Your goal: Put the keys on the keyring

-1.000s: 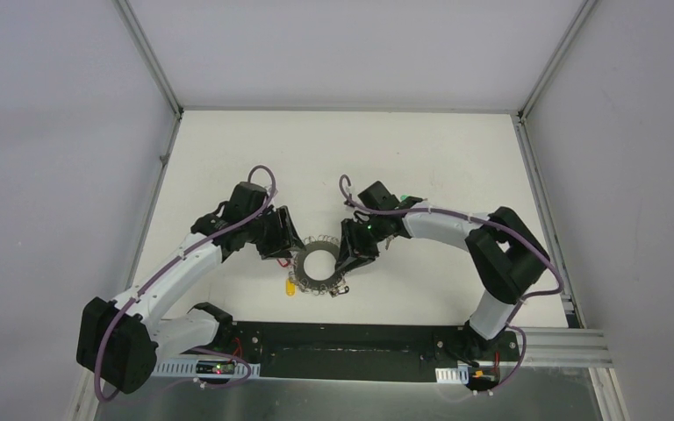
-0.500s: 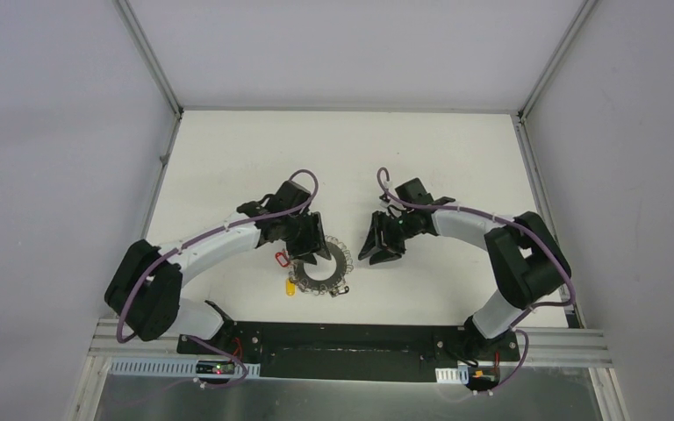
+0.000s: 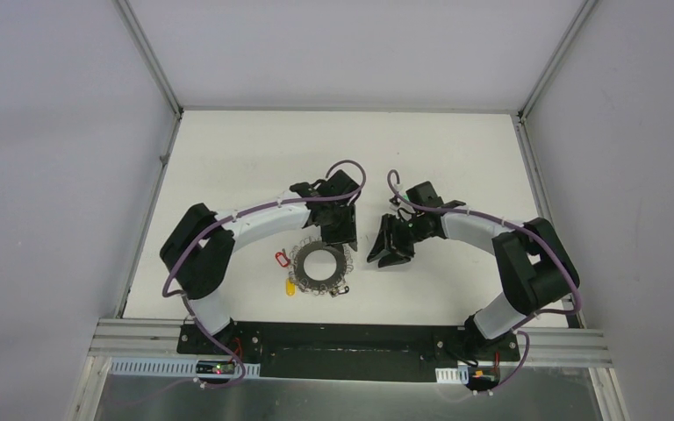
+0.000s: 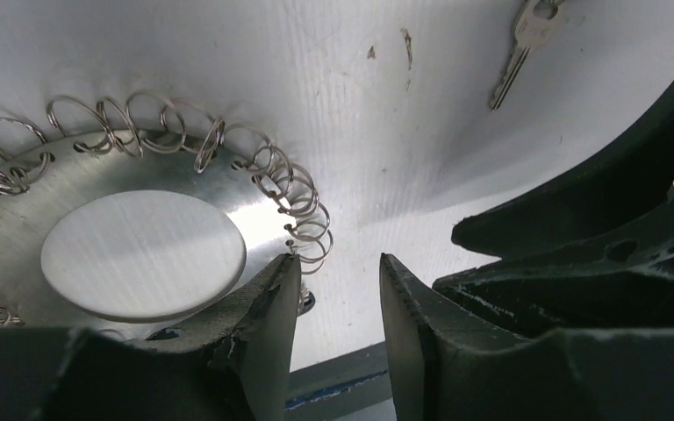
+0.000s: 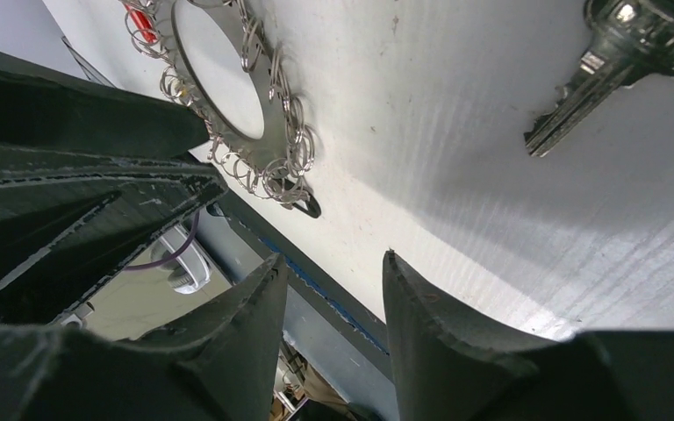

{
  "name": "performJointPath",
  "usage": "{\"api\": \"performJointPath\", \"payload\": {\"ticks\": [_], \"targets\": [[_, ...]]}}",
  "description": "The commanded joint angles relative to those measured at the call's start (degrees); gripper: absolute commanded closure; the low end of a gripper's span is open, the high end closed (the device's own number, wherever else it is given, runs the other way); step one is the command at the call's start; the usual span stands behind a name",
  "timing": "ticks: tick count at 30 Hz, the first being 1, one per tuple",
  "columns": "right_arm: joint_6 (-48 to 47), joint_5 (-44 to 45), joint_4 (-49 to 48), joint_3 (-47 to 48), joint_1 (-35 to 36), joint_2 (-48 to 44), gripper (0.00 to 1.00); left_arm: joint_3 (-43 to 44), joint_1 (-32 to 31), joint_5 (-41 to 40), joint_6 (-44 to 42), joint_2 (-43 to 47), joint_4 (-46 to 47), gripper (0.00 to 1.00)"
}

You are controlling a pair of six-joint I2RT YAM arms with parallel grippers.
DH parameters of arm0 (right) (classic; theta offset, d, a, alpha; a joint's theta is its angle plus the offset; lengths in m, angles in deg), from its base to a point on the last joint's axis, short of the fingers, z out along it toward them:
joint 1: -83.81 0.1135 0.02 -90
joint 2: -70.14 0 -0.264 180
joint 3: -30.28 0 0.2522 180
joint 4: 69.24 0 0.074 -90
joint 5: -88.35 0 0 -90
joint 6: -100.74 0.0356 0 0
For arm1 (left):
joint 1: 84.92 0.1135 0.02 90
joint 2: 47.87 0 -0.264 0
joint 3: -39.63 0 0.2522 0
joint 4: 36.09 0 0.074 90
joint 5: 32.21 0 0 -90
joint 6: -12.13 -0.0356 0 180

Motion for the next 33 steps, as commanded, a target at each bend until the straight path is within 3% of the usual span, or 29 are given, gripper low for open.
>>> {"api": "performJointPath", "payload": {"ticks": [1,8,15,27,33], "targets": [[-1.5,0.4,0.5,-0.4,-0.6,-2.5,0.53,8.9,-1.7,-8.6,-1.4,-4.6,-9.1,0.61],[-1.3,0.4,0.2,-0.9,-0.9,-2.0,0.53,21.6,-3.6,-15.6,-1.6,-13.8,-20.8,0.68],[-1.6,0.5,0.1,-1.4,-1.2,-1.6,0.53,27.7,-6.3,-22.8,-1.6,-18.0,-27.8,0.69],[-1.4,0.5,-0.1,-1.6,-1.3,-0.9,0.53,29.7,-7.9,-23.8,-2.8,-20.5,-28.8,0.74],[-1.5,0.5,-0.2,-1.8,-1.3,-0.9,0.53,31.2,-8.7,-23.1,-3.1,-21.4,-28.7,0.68]]}}
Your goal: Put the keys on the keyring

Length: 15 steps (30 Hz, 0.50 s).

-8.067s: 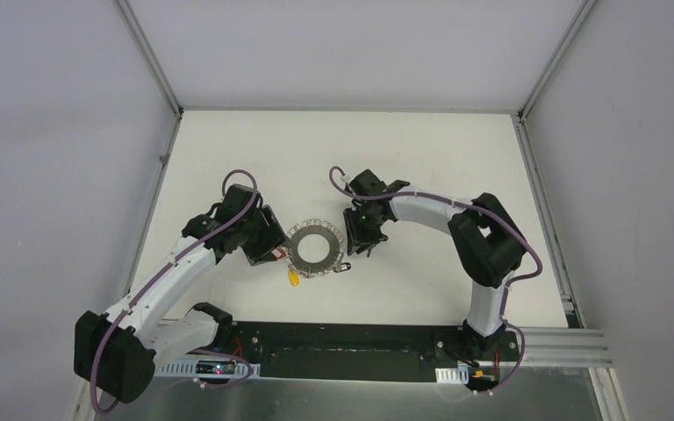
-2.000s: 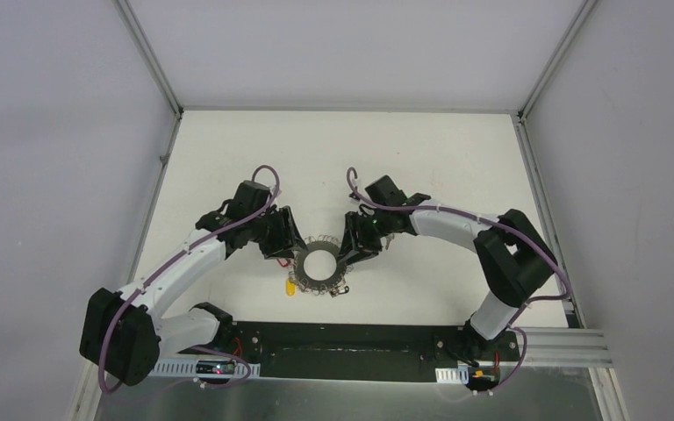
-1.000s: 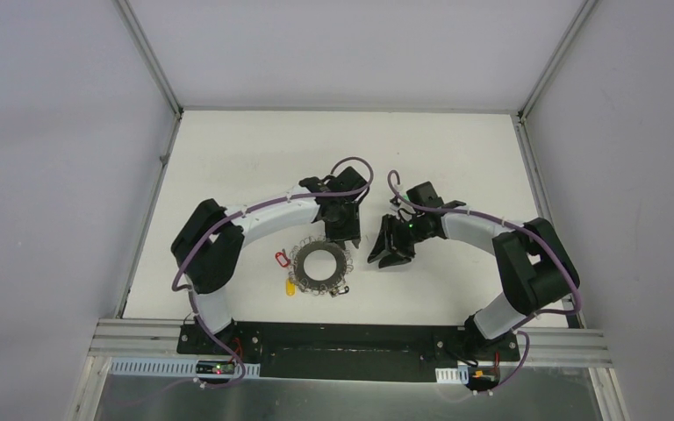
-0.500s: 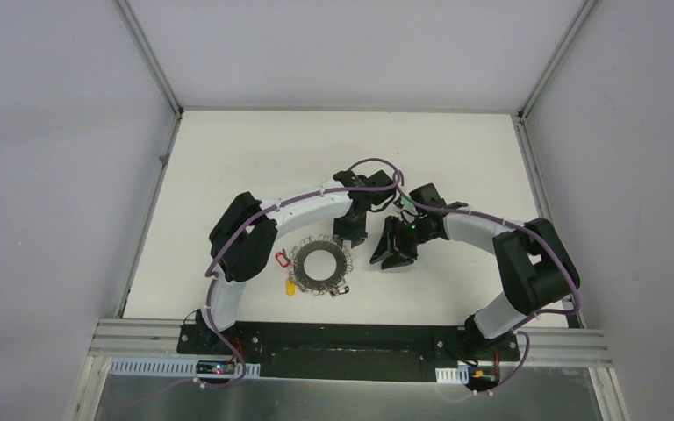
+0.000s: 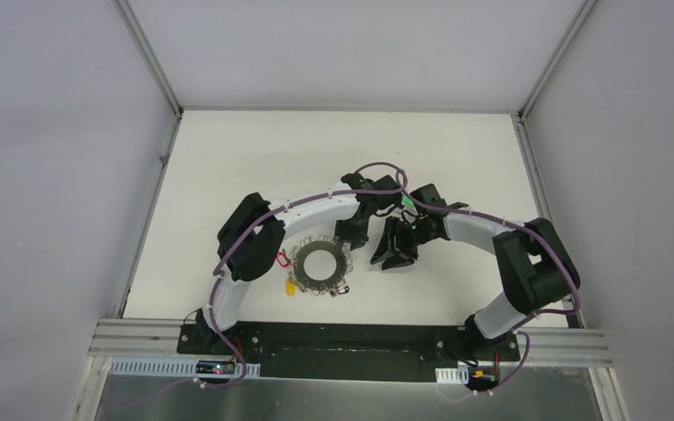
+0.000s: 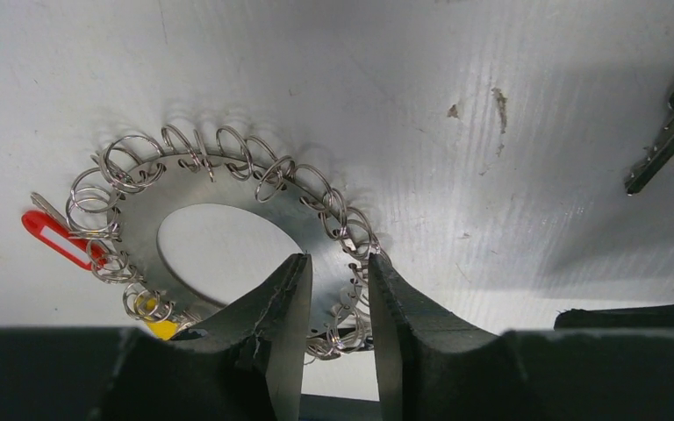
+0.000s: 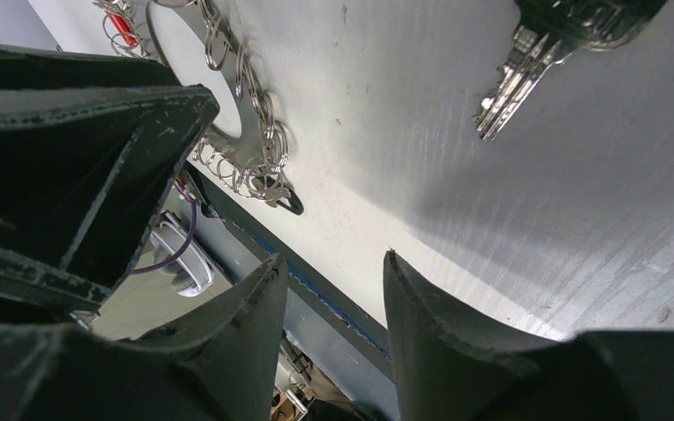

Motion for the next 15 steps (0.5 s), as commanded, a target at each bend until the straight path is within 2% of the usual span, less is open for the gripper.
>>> {"api": "performJointPath", "payload": {"ticks": [1,8,15], "targets": [[-0.9,0.4,-0.8,-0.3,-0.1,-0.9,0.53,3.1,-1.3,-0.6,-1.1,-0.5,-0.3,0.68],[-1.0,0.5,-0.7,-0.4,-0.1,-0.8,0.53,2.6,-2.7,-0.6,-2.3,-0.2,-0.3,0.70],[-1.0,0.3,-0.6,0.0,-0.1,-0.6,0.53,-2.0,-4.2,-0.9,-2.4,2.7,0.1,0.70]]}}
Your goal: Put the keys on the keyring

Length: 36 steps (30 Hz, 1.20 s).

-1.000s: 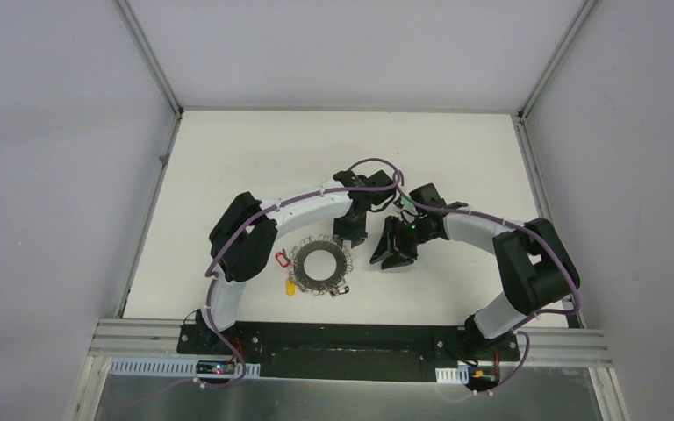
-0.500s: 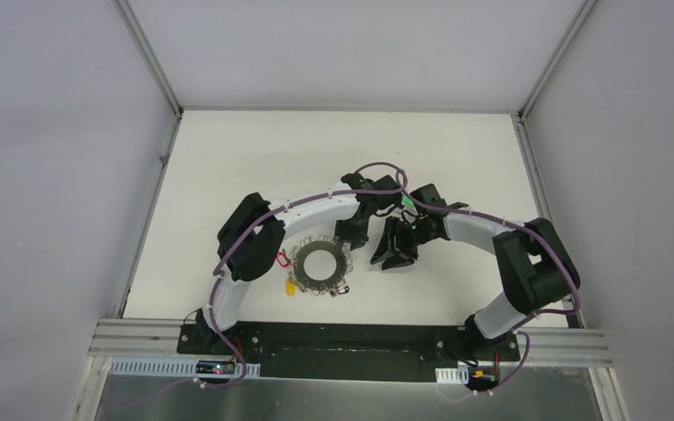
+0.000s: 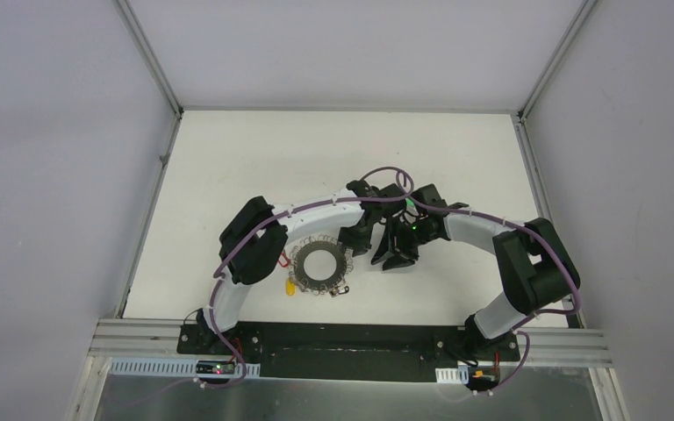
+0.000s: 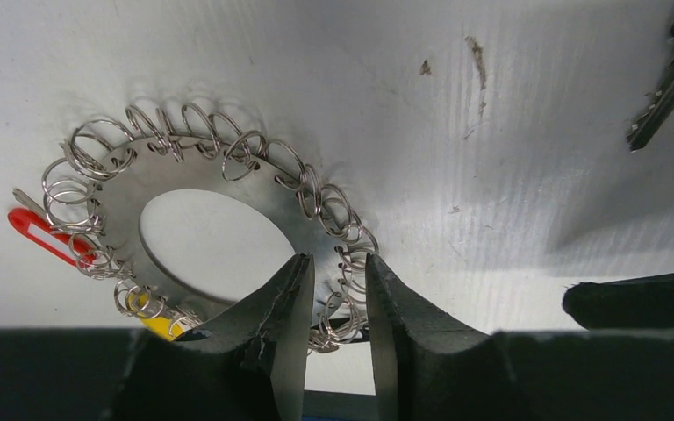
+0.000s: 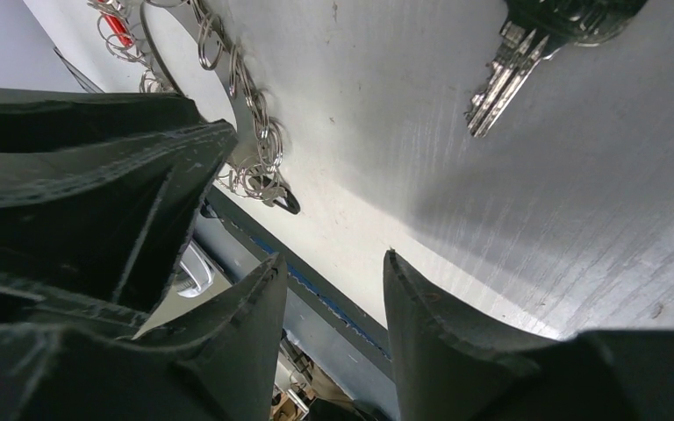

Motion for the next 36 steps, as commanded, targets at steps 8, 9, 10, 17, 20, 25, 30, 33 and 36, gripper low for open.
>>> {"api": "performJointPath", "payload": {"ticks": [8,9,10,17,20,25,30,33,36], "targets": [[-1.8,0.7,0.4,1.1,0.1,0.0,0.53,-11.1,-2.1,1.9,-0.4,8.4,4.7,0.70],[-2.1,0.8,0.7,1.2,0.2,0.0,0.53,-12.0,-2.1,2.3,-0.2,8.8,5.4,0.70],[-2.4,1.2,1.1,1.4,0.3,0.0,0.53,-12.7,-2.0,2.8,0.0,9.5,6.0,0.70],[-5.1,6.4,5.5,4.6,3.2,-0.4,0.54,-15.4,-1.9,5.4,2.5,12.1,9.0,0.70],[-5.7,10.0,7.1,6.4,5.8,-0.8,0.55,-16.1,-1.4,7.2,3.4,13.5,10.1,0.70],[-6.0,15.4,8.9,10.2,9.9,-1.3,0.56,-18.7,1.0,10.8,5.3,18.0,13.0,0.69],[-6.3,19.3,10.3,14.5,13.8,-0.1,0.59,-24.9,5.4,15.7,7.4,24.6,17.6,0.67],[-6.8,21.1,11.5,17.5,15.9,1.6,0.61,-31.1,9.6,20.6,9.5,30.5,21.9,0.67],[-7.1,22.4,12.4,20.2,17.8,3.0,0.63,-38.7,15.4,26.2,11.6,37.2,27.1,0.66]]}}
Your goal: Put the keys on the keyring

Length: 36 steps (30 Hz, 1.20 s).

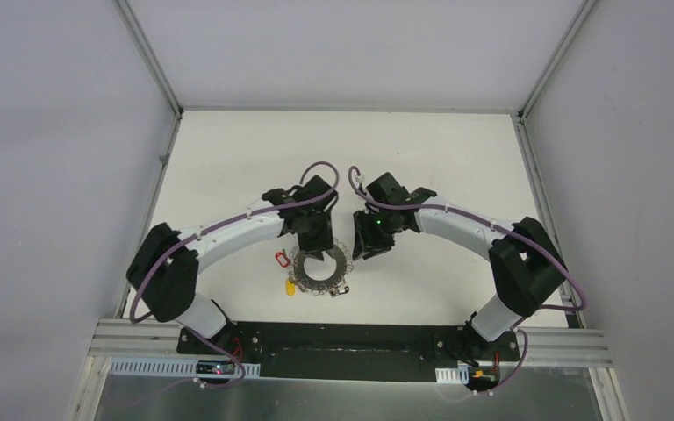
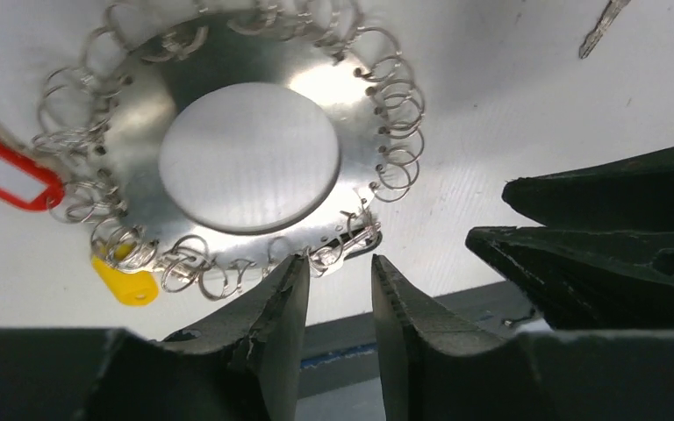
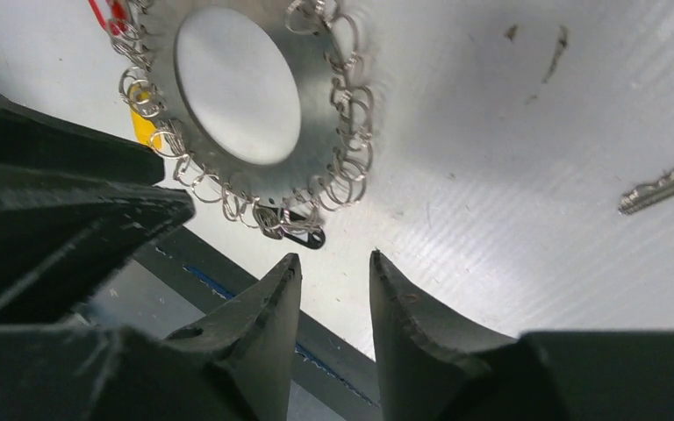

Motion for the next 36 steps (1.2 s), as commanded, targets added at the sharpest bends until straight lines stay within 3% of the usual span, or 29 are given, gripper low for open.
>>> {"api": "performJointPath", "payload": {"ticks": [1,8,14,25,36], "targets": [[-1.2,4.5,2.0,5.1,2.9,2.2,0.64,-9.5,7.5,9.4,4.8,10.9,8.7,0.64],[-0.7,7.4,3.1,8.0,7.9,4.8,0.68,-22.2,19.7,13.8,6.1,28.8,9.7,0.56],[-0.2,11.2,5.3,11.5,12.3,7.8,0.72,-26.6,22.2,13.3,7.1,39.7,8.4,0.45],[0.0,20.2,12.1,19.5,16.8,14.4,0.74,-27.2,22.2,16.2,7.6,38.3,8.5,0.45],[-0.1,21.1,13.3,20.3,17.5,16.2,0.75,-27.4,22.2,16.0,7.7,37.9,8.4,0.44]]}}
